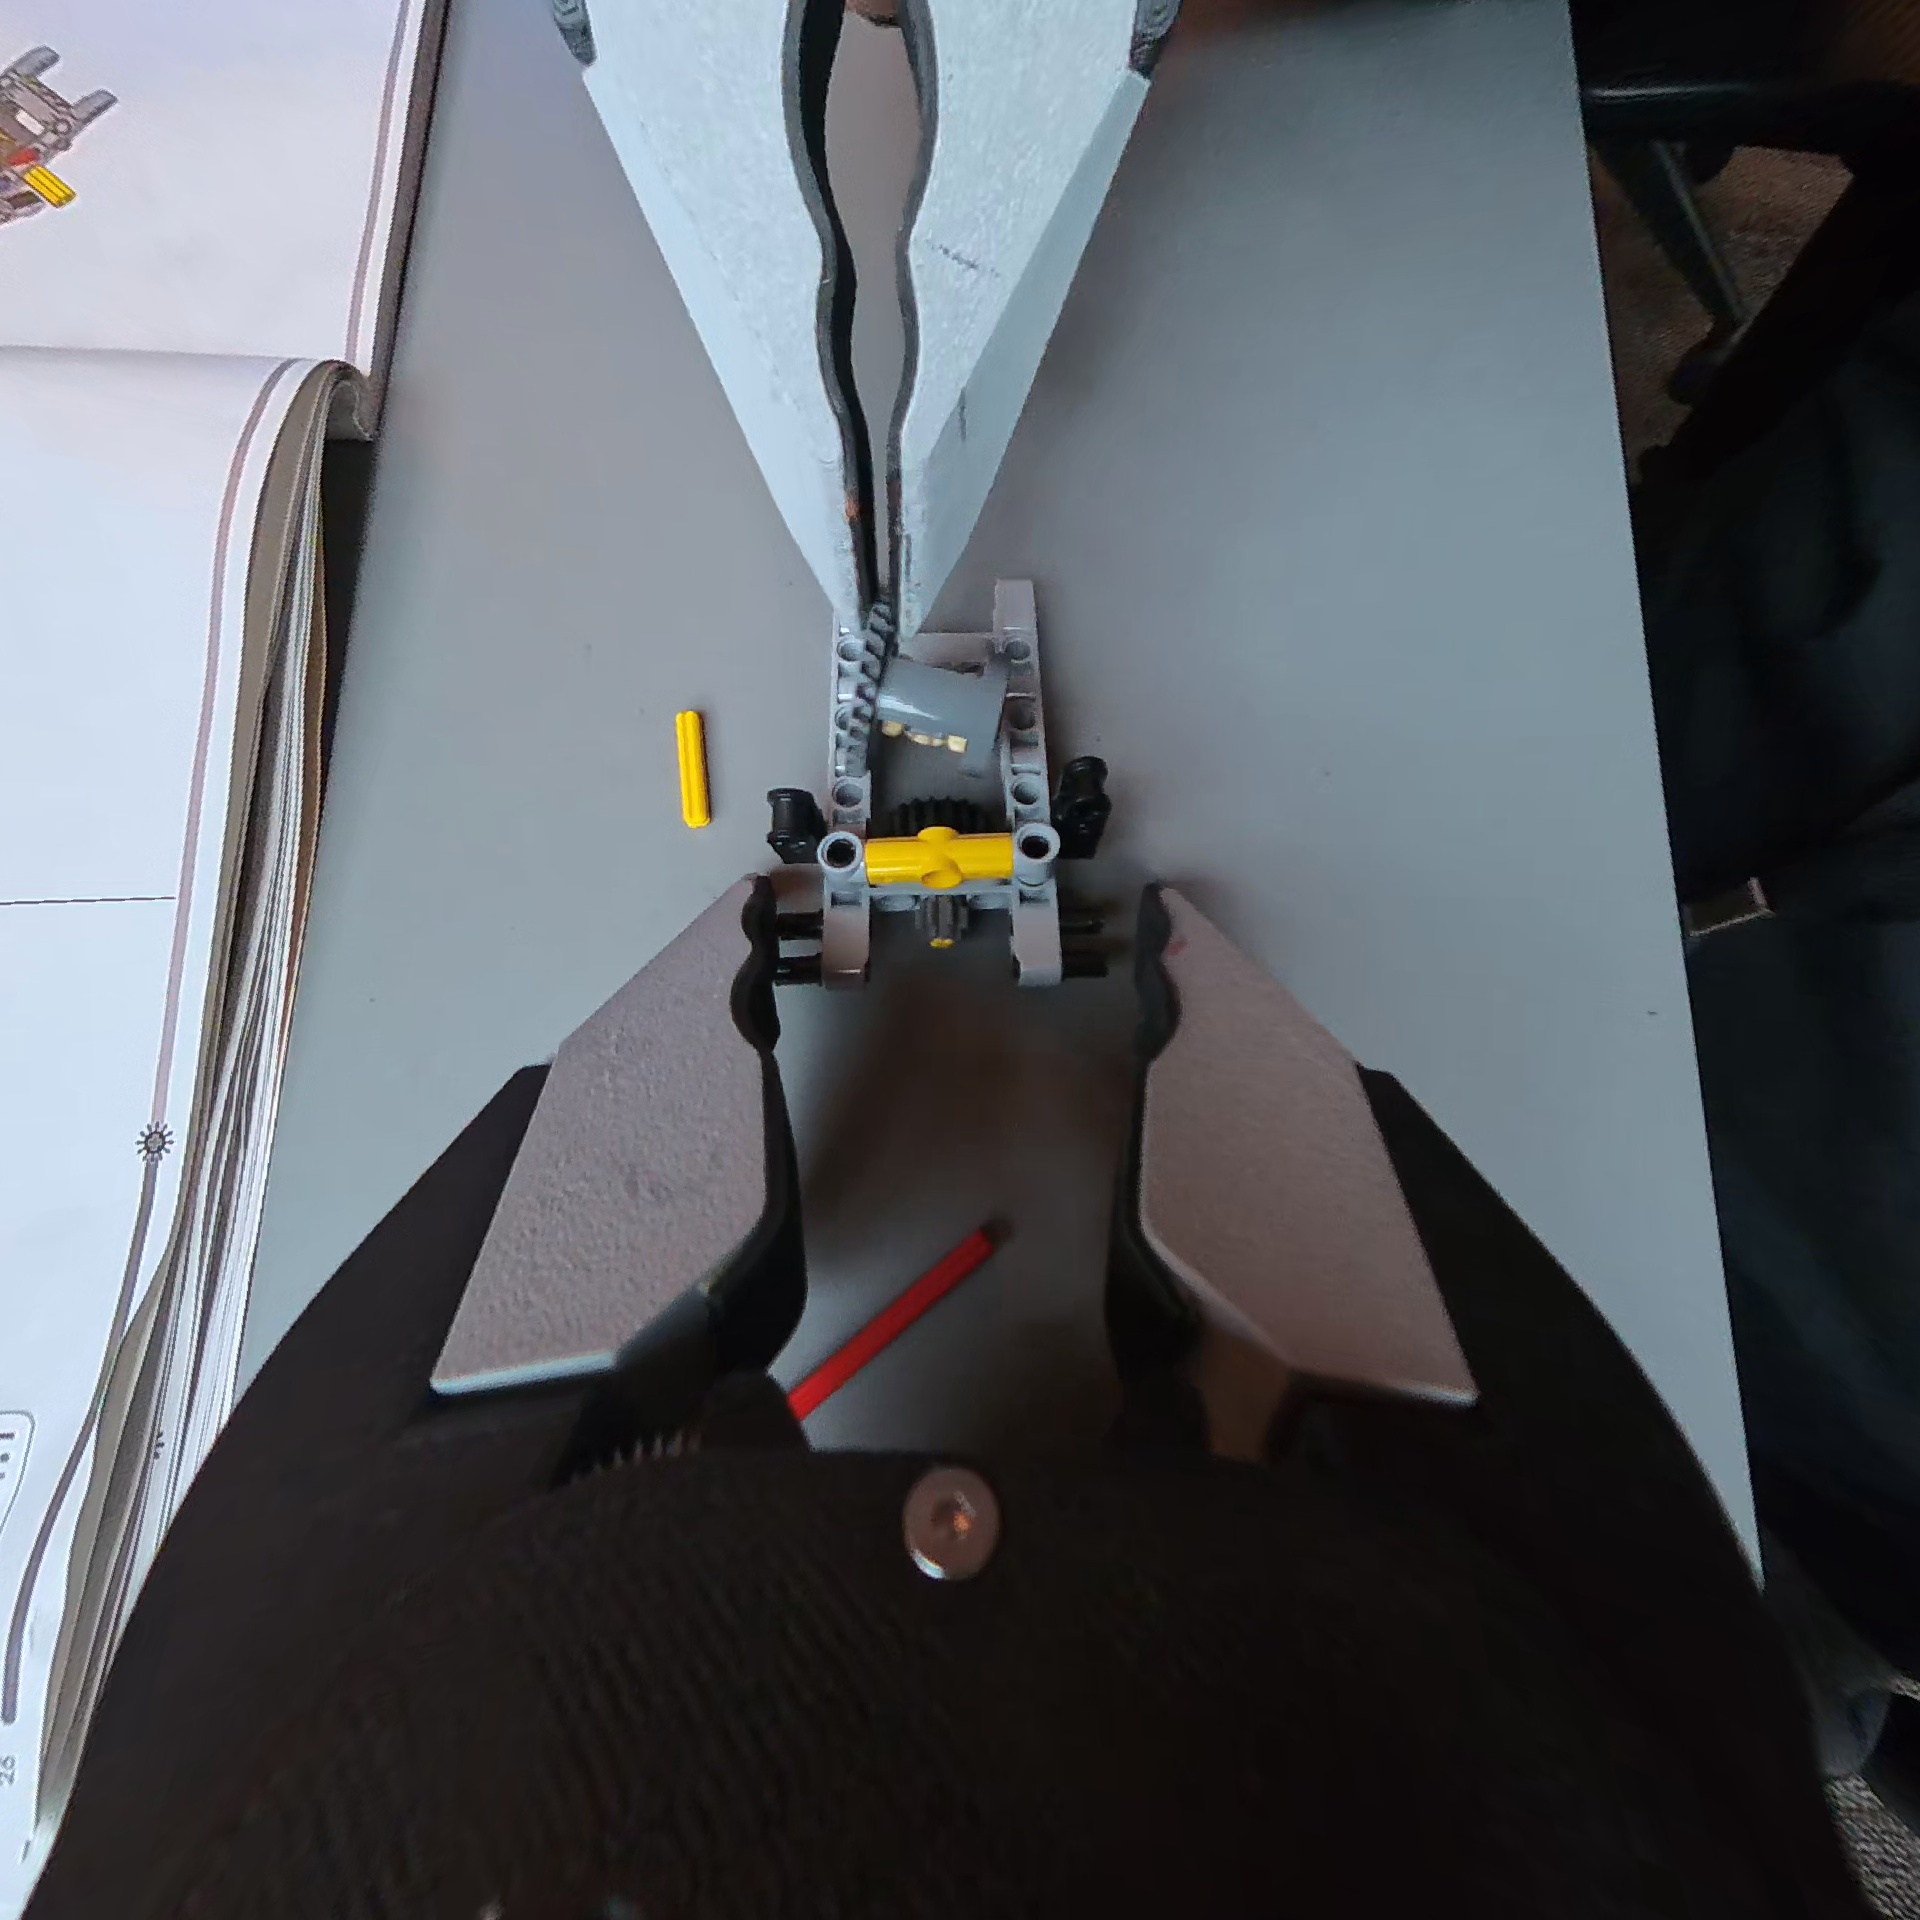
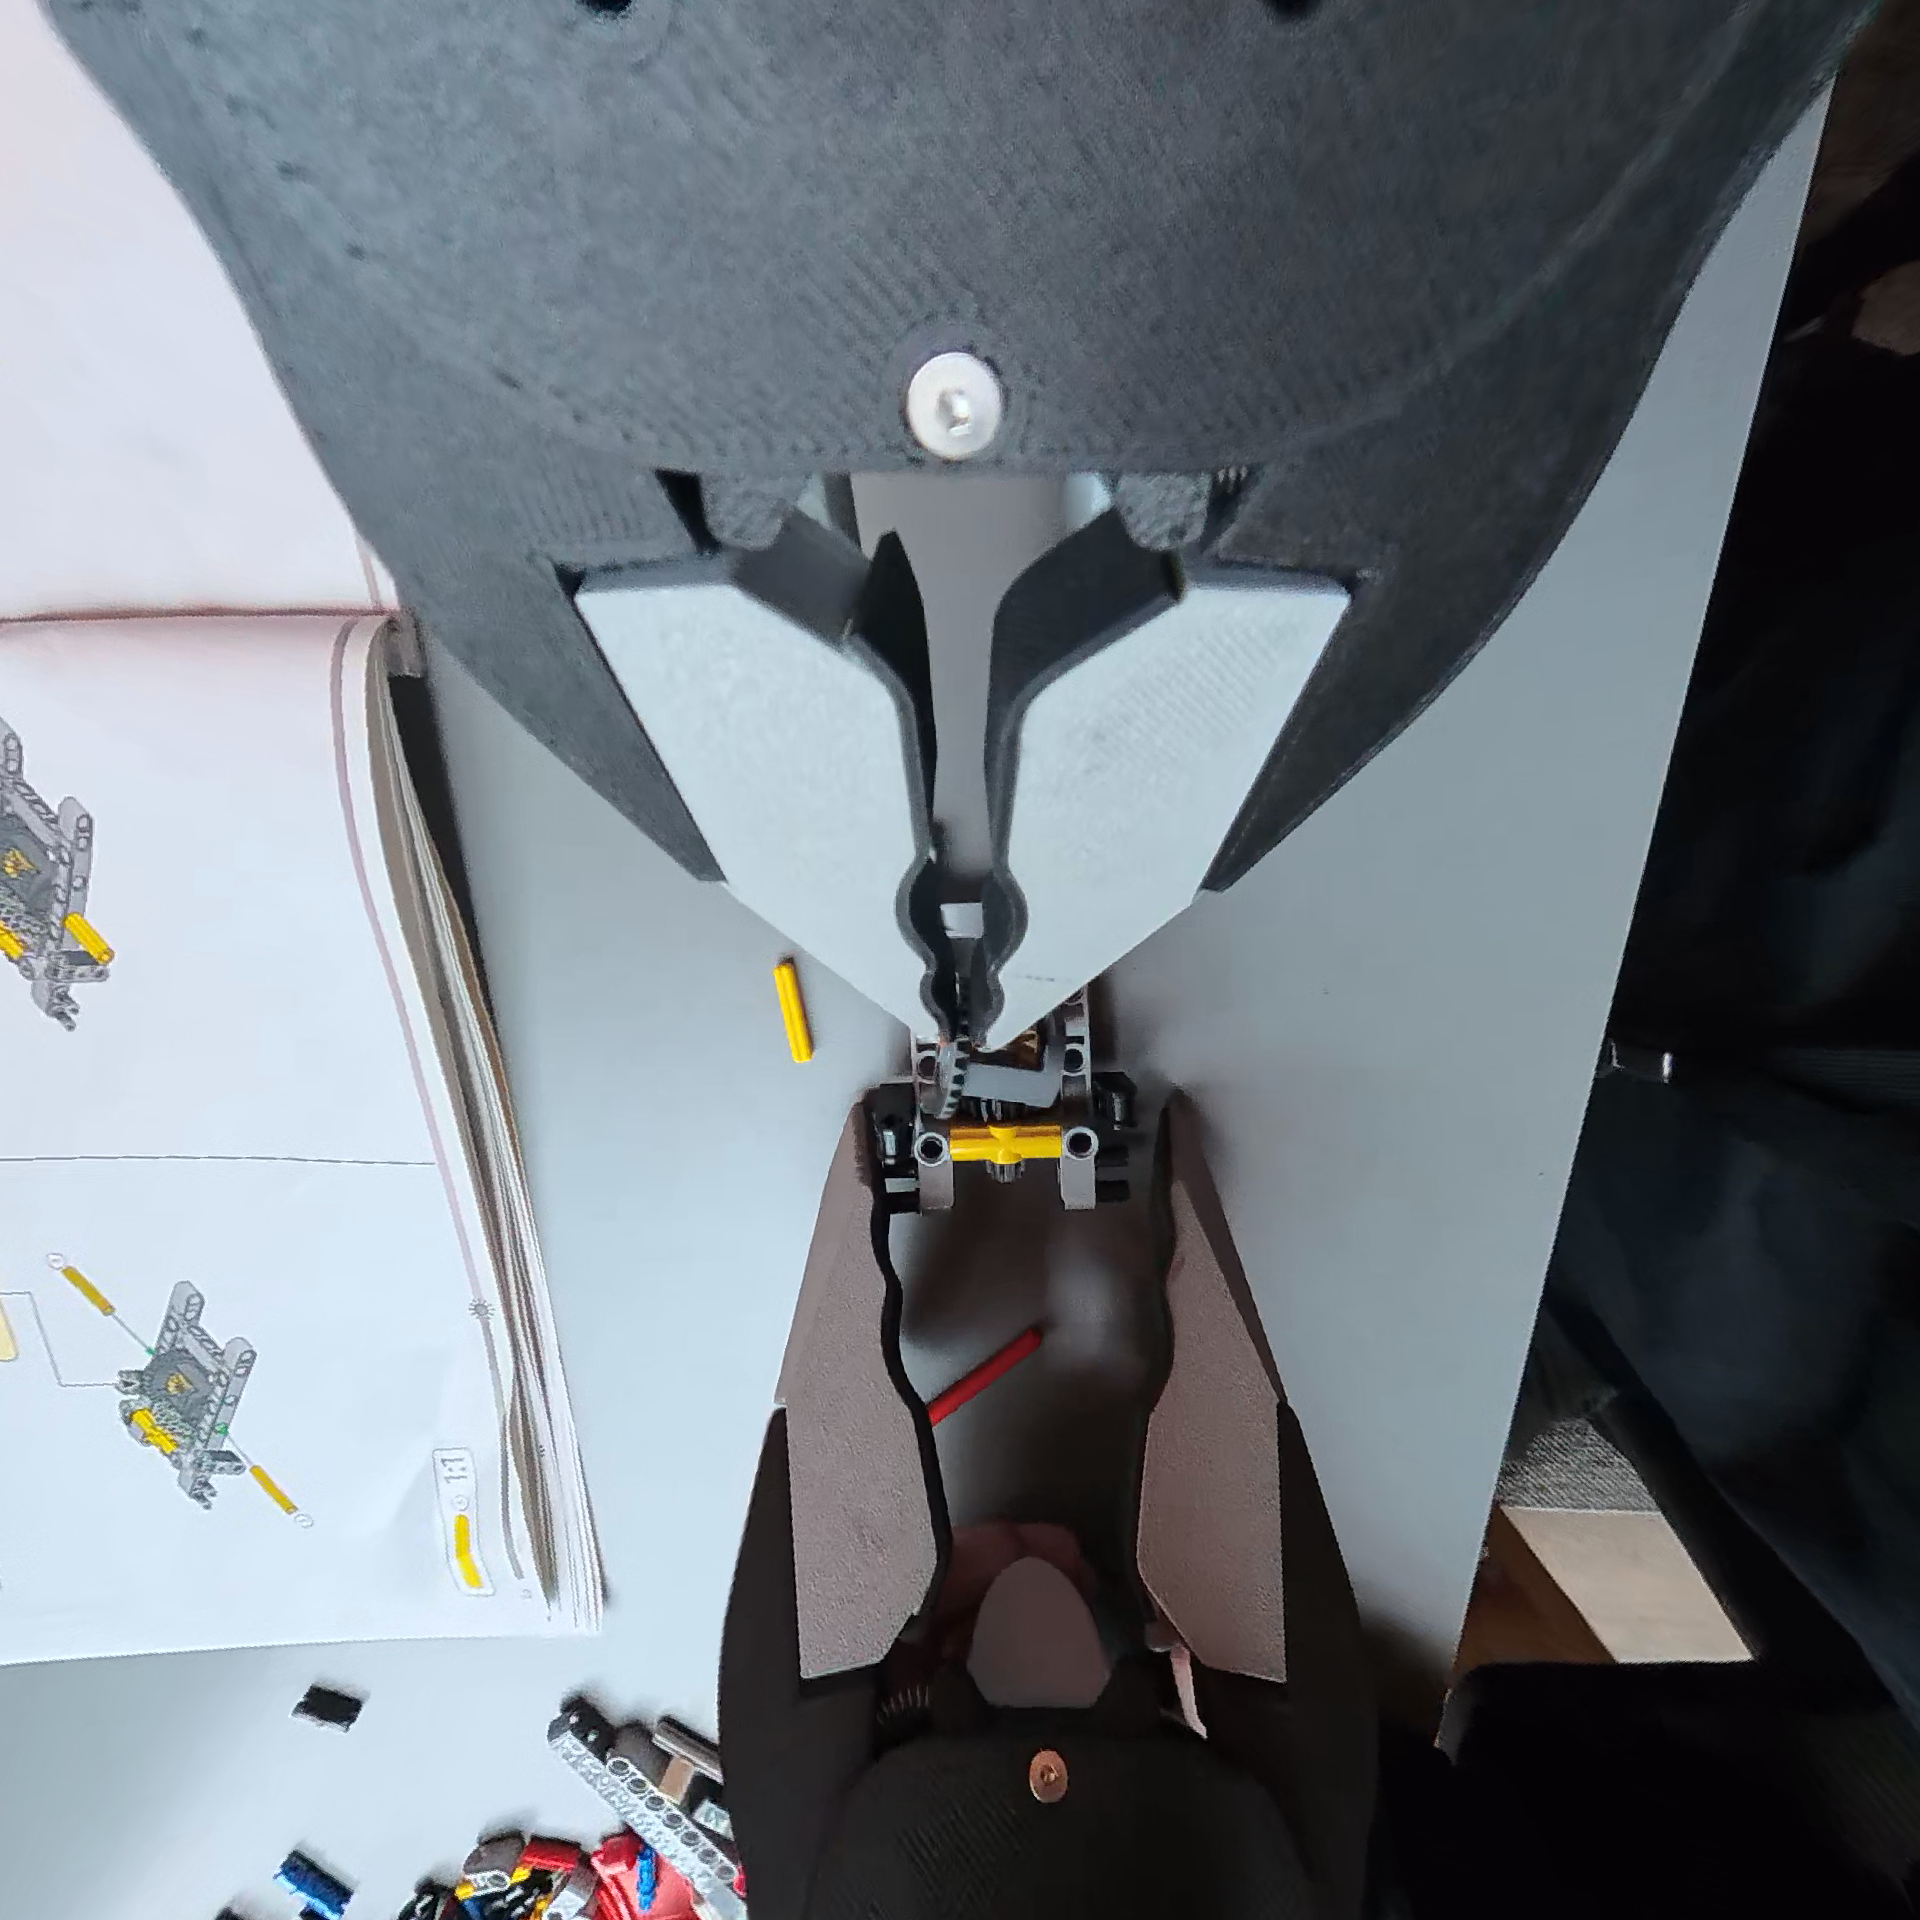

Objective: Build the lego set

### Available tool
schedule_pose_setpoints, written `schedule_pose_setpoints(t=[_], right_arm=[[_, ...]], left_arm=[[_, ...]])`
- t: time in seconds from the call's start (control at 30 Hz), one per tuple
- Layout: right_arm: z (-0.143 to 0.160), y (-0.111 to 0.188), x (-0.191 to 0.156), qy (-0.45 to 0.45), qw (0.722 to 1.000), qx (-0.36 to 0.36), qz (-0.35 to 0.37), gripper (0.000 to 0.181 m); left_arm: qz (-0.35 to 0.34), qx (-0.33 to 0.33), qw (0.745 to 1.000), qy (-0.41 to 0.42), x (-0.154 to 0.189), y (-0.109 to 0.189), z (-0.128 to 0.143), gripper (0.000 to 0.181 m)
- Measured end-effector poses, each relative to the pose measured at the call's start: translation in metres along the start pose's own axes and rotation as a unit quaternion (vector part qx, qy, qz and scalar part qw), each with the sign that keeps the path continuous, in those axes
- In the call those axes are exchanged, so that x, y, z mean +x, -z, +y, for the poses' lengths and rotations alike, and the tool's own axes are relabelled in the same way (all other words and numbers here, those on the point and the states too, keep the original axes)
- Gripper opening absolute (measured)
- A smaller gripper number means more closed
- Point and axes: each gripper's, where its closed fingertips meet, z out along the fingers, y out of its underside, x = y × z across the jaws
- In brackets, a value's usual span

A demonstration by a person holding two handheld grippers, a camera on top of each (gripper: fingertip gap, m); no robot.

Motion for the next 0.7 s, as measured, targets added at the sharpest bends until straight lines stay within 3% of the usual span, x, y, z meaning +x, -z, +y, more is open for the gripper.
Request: schedule_pose_setpoints(t=[0.7], right_arm=[[0.0045,-0.0007,-0.0012,-0.004,0.999,0.03,-0.016,0.0]], left_arm=[[0.005,0.002,1.0,0.003,-0.0007,0.0004,-0.0003,0.063]])
